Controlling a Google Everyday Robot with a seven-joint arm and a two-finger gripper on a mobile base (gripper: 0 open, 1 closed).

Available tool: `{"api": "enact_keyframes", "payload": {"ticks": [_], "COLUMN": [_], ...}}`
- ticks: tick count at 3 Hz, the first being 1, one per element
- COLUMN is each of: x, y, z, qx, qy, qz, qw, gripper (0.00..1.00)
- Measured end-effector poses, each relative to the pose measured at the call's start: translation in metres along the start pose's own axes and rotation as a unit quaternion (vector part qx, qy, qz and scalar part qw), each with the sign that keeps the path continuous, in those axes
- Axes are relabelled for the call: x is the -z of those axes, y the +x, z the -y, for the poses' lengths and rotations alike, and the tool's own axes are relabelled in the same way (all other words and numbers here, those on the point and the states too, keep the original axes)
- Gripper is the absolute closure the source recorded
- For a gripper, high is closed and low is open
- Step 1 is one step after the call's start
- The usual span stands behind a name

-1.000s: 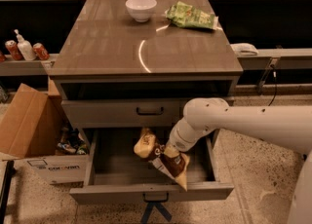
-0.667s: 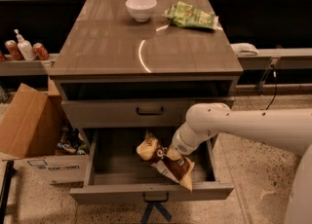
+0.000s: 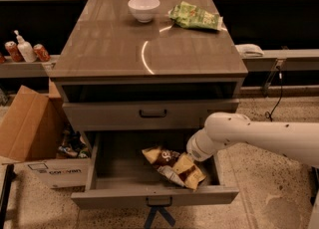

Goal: Place brown chip bag into middle drawer

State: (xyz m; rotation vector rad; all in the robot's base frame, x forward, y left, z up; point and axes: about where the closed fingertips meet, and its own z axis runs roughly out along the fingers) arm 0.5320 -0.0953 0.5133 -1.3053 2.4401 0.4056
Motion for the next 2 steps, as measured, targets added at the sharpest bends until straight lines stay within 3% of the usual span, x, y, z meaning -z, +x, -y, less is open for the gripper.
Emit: {"api": "enact_keyframes", "payload": {"ticks": [1, 2], "x": [0.022, 0.069], "y": [0.006, 0.022], "z": [0.003, -0.015], "qx": [-0.009, -0.014], "qy": [0.008, 0.014], "qz": [0.035, 0.083], "qw": [0.9993, 0.9964], "gripper": [0.0, 0.0]}}
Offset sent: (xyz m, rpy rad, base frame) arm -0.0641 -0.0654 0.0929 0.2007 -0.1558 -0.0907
